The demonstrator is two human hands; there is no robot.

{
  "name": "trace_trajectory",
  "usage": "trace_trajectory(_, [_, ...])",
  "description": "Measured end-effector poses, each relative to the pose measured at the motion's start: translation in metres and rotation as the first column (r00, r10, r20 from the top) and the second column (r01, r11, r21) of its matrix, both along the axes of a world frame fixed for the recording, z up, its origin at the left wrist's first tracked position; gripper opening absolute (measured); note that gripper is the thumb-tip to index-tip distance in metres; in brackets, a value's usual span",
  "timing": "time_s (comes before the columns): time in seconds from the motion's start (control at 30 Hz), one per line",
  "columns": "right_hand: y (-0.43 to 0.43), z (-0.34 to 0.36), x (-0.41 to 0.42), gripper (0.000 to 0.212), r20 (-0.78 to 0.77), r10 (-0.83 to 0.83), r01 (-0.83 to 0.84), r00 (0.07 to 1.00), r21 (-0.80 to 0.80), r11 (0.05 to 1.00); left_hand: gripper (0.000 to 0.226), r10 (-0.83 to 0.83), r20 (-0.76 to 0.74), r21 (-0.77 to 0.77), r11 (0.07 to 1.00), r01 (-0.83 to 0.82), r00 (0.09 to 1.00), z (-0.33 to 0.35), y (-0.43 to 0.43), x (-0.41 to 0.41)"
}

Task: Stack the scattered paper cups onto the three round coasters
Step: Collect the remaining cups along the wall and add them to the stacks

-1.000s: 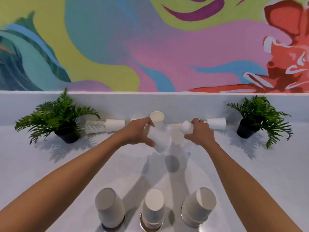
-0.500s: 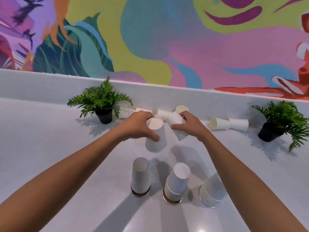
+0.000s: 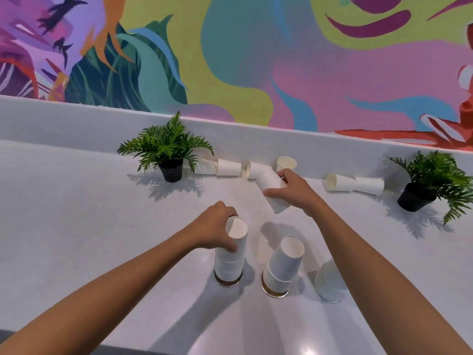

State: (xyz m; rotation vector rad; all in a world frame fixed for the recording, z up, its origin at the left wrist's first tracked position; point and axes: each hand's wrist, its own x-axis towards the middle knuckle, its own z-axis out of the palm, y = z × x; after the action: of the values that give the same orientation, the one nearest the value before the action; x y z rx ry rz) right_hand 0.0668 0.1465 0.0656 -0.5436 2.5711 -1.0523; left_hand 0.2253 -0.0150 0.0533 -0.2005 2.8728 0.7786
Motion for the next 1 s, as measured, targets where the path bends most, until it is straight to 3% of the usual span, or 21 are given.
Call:
trace_trajectory(0.1, [0.001, 0.001, 0.006, 0.058, 0.014, -0.009, 0.009, 1.0, -0.01, 1.0, 0.074, -0.02, 0.06, 0.015, 1.0, 0.019, 0.998, -0.017, 0.0, -0.001])
trace_trajectory(0.2, [0.002, 0.005, 0.013, 0.058, 0.033, -0.008, 0.01, 0.999, -0.073, 0.997, 0.087, -0.001, 0.05, 0.132, 0.991, -0.006, 0.999, -0.009, -0.002, -0.005])
trace_trajectory(0.33, [-0.004, 0.011, 0.032, 0.053, 0.064, 0.081, -0.065, 0.995, -0.219, 0.974, 0.08, 0.23, -0.081, 0.449, 0.877, -0.171, 0.97, 0.021, -0.002, -0.015])
trace_trajectory(0.43, [-0.016, 0.011, 0.051, 0.067, 0.106, 0.166, -0.126, 0.98, -0.31, 0.942, 0.065, 0.33, -0.181, 0.576, 0.799, -0.172, 0.927, 0.035, 0.0, -0.022])
trace_trajectory(0.5, [-0.023, 0.008, 0.064, 0.073, 0.146, 0.225, -0.151, 0.963, -0.397, 0.905, 0.059, 0.331, -0.249, 0.546, 0.824, -0.15, 0.91, 0.042, 0.001, -0.021])
trace_trajectory(0.63, [-0.025, -0.009, 0.077, 0.071, 0.191, 0.296, -0.181, 0.936, -0.461, 0.869, 0.061, 0.238, -0.298, 0.307, 0.941, -0.144, 0.924, 0.048, -0.002, -0.01])
trace_trajectory(0.77, [-0.023, -0.024, 0.085, 0.07, 0.19, 0.298, -0.209, 0.935, -0.384, 0.9, 0.064, 0.151, -0.287, 0.173, 0.979, -0.104, 0.946, 0.04, -0.003, 0.008])
trace_trajectory(1.0, [-0.017, -0.039, 0.091, 0.063, 0.067, 0.338, -0.322, 0.939, -0.182, 0.929, 0.025, 0.046, -0.269, -0.011, 0.999, -0.05, 0.962, 0.024, 0.002, 0.025])
